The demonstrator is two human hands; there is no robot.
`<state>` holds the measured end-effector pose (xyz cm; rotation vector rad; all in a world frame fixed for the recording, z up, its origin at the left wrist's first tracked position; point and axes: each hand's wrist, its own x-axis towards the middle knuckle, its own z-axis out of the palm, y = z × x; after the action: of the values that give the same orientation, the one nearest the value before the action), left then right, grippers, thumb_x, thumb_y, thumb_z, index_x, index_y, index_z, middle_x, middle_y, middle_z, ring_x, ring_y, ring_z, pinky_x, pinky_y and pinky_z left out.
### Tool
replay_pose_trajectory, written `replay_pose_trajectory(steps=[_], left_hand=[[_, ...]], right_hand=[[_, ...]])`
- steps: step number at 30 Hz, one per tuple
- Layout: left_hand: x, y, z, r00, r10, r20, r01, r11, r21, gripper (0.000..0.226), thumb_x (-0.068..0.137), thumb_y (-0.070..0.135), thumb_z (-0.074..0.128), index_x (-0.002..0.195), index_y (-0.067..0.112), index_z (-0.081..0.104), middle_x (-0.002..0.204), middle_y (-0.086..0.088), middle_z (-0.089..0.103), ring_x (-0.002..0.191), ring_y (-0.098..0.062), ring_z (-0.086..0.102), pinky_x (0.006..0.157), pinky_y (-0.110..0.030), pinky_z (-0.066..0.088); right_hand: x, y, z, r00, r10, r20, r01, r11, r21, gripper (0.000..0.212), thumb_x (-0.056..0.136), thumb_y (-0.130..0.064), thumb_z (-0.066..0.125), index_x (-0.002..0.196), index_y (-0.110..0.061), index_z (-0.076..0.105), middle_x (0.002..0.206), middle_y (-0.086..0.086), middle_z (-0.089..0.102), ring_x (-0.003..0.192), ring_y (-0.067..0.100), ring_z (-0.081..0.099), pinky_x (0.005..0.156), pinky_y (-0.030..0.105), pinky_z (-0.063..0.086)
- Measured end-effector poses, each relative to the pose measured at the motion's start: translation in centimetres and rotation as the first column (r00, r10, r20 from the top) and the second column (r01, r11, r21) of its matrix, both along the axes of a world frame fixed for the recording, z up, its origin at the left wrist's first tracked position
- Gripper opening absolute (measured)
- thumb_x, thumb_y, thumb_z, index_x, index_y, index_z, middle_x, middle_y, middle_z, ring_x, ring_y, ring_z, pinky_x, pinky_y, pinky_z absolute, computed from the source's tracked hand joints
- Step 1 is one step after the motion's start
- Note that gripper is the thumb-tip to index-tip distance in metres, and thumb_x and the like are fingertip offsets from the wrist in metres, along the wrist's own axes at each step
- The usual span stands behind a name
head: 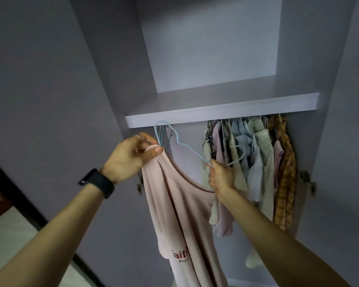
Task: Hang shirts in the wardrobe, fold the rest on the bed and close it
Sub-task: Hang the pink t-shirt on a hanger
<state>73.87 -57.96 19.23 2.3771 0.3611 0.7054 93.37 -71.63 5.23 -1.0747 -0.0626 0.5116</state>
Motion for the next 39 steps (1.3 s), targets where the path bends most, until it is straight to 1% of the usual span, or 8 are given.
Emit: replay_pose_trajectory(steps=[4, 10, 18, 21, 26, 31, 36, 39], left_hand=[[-0.8, 0.8, -0.6, 0.977, 0.185, 0.108, -0.198, 0.971, 0.13, 0.013, 0.089, 0.041, 0.072, 0.085, 0.031, 0.066, 0.079, 0.011, 0.072, 0.076, -0.003, 0.065, 0.071, -0.022, 0.05], [-0.3, 2.1, -2.1, 0.915, 0.333, 0.228, -0.359, 0.93, 0.079, 0.008, 0.089, 0.046, 0.069, 0.087, 0.038, 0.068, 0.086, 0.019, 0.073, 0.089, -0.006, 0.068, 0.081, -0.033, 0.055], [2.9, 1.0, -3.1, 0.973, 0.192, 0.128, -0.201, 0.977, 0.069, 0.006, 0.082, 0.043, 0.078, 0.084, 0.043, 0.072, 0.081, 0.026, 0.07, 0.082, 0.005, 0.064, 0.069, -0.006, 0.044], [3.9, 0.7, -3.3, 0.973, 0.167, 0.16, -0.166, 0.986, -0.023, 0.008, 0.082, 0.035, 0.081, 0.08, 0.039, 0.074, 0.079, 0.022, 0.072, 0.079, 0.006, 0.064, 0.072, -0.004, 0.043], [4.4, 0.9, -4.9, 0.992, 0.049, 0.118, -0.032, 0.989, -0.145, 0.011, 0.084, 0.029, 0.08, 0.081, 0.039, 0.076, 0.087, 0.017, 0.075, 0.083, 0.004, 0.066, 0.083, -0.014, 0.047], [5.2, 0.3, -5.4, 0.991, 0.004, 0.134, 0.033, 0.963, -0.269, 0.006, 0.082, 0.027, 0.081, 0.086, 0.026, 0.078, 0.087, 0.001, 0.076, 0.085, -0.012, 0.069, 0.091, -0.033, 0.051], [5.8, -0.1, -6.4, 0.997, -0.056, -0.048, 0.045, 0.978, -0.203, 0.014, 0.083, 0.035, 0.08, 0.095, 0.028, 0.078, 0.092, 0.02, 0.074, 0.087, 0.007, 0.065, 0.077, -0.004, 0.042], [7.0, -1.0, -5.5, 0.994, -0.086, -0.073, 0.081, 0.994, -0.074, 0.01, 0.088, 0.031, 0.075, 0.096, 0.027, 0.078, 0.09, 0.021, 0.074, 0.085, 0.007, 0.065, 0.077, -0.006, 0.044]], right_hand=[[1.5, -1.2, -0.1, 0.957, -0.038, 0.288, 0.107, 0.968, -0.227, 0.049, 0.086, -0.01, 0.062, 0.043, -0.019, 0.041, 0.039, -0.009, 0.031, 0.037, 0.009, 0.026, 0.044, 0.022, 0.023], [3.1, -4.2, 2.0, 0.686, 0.13, 0.716, 0.338, 0.814, -0.472, 0.03, 0.069, -0.036, 0.055, 0.051, -0.014, 0.045, 0.042, 0.0, 0.025, 0.043, 0.013, 0.026, 0.042, 0.026, 0.024], [2.9, -4.3, 7.7, 0.453, 0.381, 0.806, 0.383, 0.733, -0.562, 0.024, 0.078, -0.036, 0.057, 0.055, -0.028, 0.054, 0.045, 0.0, 0.038, 0.049, 0.019, 0.037, 0.049, 0.03, 0.024], [2.0, -3.0, 10.3, 0.326, 0.662, 0.675, 0.424, 0.535, -0.731, 0.023, 0.08, -0.038, 0.058, 0.061, -0.025, 0.062, 0.061, 0.009, 0.058, 0.067, 0.03, 0.045, 0.059, 0.03, 0.028], [3.0, -3.0, 14.2, 0.398, 0.416, 0.818, 0.483, 0.663, -0.572, 0.036, 0.082, -0.034, 0.058, 0.056, -0.01, 0.049, 0.053, 0.006, 0.049, 0.063, 0.032, 0.052, 0.059, 0.034, 0.042], [2.3, -1.7, 12.8, 0.31, 0.669, 0.675, 0.46, 0.516, -0.723, 0.034, 0.088, -0.034, 0.055, 0.064, -0.01, 0.055, 0.089, 0.011, 0.069, 0.094, 0.037, 0.062, 0.075, 0.034, 0.051], [3.8, -2.0, 12.9, 0.377, 0.517, 0.769, 0.434, 0.634, -0.639, 0.052, 0.094, -0.039, 0.057, 0.054, -0.009, 0.044, 0.054, 0.015, 0.05, 0.06, 0.032, 0.055, 0.057, 0.034, 0.039], [3.5, -2.2, 12.0, 0.359, 0.549, 0.755, 0.416, 0.63, -0.656, 0.06, 0.095, -0.052, 0.054, 0.057, -0.006, 0.054, 0.052, 0.007, 0.056, 0.056, 0.02, 0.057, 0.056, 0.028, 0.039]])
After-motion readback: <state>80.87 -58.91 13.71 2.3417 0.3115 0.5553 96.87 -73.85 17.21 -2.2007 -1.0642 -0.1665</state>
